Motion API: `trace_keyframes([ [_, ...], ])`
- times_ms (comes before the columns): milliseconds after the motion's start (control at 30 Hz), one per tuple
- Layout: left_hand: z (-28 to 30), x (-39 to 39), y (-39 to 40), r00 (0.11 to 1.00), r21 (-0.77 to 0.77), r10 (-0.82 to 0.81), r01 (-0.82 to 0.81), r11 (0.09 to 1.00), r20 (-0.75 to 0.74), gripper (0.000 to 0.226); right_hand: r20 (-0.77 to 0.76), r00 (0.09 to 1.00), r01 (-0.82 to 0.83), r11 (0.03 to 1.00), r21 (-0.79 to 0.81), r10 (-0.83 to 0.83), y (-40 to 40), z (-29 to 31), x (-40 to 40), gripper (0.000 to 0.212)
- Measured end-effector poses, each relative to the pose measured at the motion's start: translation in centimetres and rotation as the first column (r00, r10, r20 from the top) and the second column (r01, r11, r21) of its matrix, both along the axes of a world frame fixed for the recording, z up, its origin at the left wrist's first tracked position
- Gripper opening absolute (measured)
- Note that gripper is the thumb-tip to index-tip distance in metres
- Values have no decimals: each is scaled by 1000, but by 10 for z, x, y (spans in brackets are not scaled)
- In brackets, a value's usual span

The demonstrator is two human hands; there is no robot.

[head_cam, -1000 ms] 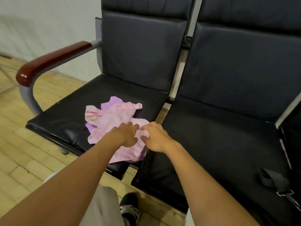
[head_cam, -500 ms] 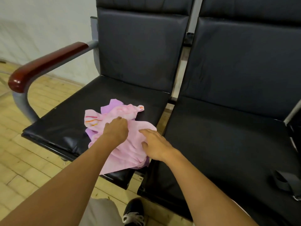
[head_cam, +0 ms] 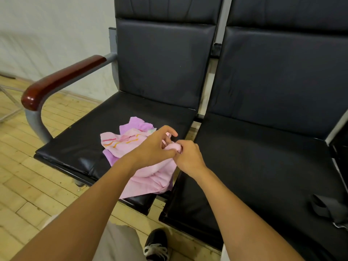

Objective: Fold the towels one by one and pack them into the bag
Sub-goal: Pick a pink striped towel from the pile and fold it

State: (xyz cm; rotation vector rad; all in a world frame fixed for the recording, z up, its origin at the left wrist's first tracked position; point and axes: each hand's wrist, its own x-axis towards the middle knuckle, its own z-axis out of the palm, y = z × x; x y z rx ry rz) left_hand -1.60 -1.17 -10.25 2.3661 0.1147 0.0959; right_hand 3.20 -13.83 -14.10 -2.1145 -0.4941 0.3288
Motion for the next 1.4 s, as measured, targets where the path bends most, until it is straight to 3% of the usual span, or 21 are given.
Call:
trace_keyframes([
  [100, 7, -4, 0, 992, 40, 10, -5, 999, -126, 43, 31, 999, 25, 1000, -11, -24, -7, 3, -2, 25],
  [233, 6, -8, -1, 959, 202, 2, 58, 978, -282, 20, 27, 995, 94, 990, 106, -97, -19, 15, 0, 27],
  [300, 8, -9, -7, 951, 238, 54, 22, 971, -305, 44, -6, 992, 126, 978, 165, -127, -25, 20, 1, 37],
  [367, 12, -7, -11, 959, 254, 91, -20, 967, -270, 53, -28, 987, 160, 964, 215, -157, -31, 26, 2, 40],
  [500, 20, -3, -22, 976, 200, 95, -55, 978, -196, 24, 12, 957, 274, 912, 306, -291, -55, 37, 11, 41],
  [667, 31, 7, -48, 991, 126, 47, -30, 992, -129, 27, 134, 899, 340, 859, 383, -416, -100, 49, 24, 47],
  [767, 30, 19, -60, 996, 115, 55, -47, 992, -63, 10, 201, 828, 396, 799, 452, -524, -130, 57, 26, 49],
  [933, 29, 41, -91, 995, 99, 78, -84, 991, 70, 6, 274, 691, 493, 713, 499, -669, -193, 60, 30, 43],
  [1200, 21, 68, -136, 994, 108, -93, 98, 989, -51, 17, 345, 585, 670, 677, 304, -734, -280, 49, 43, 41],
  [1267, 18, 74, -144, 989, 47, -101, 107, 993, -108, 25, 347, 631, 721, 689, 67, -694, -297, 40, 52, 29],
  [1333, 17, 79, -149, 984, -29, -107, 104, 994, -139, 29, 242, 737, 669, 732, -130, -631, -307, 30, 56, 17],
  [1400, 17, 79, -153, 980, -86, -138, 127, 988, -143, 23, 165, 849, 527, 826, -199, -502, -309, 20, 58, 41],
])
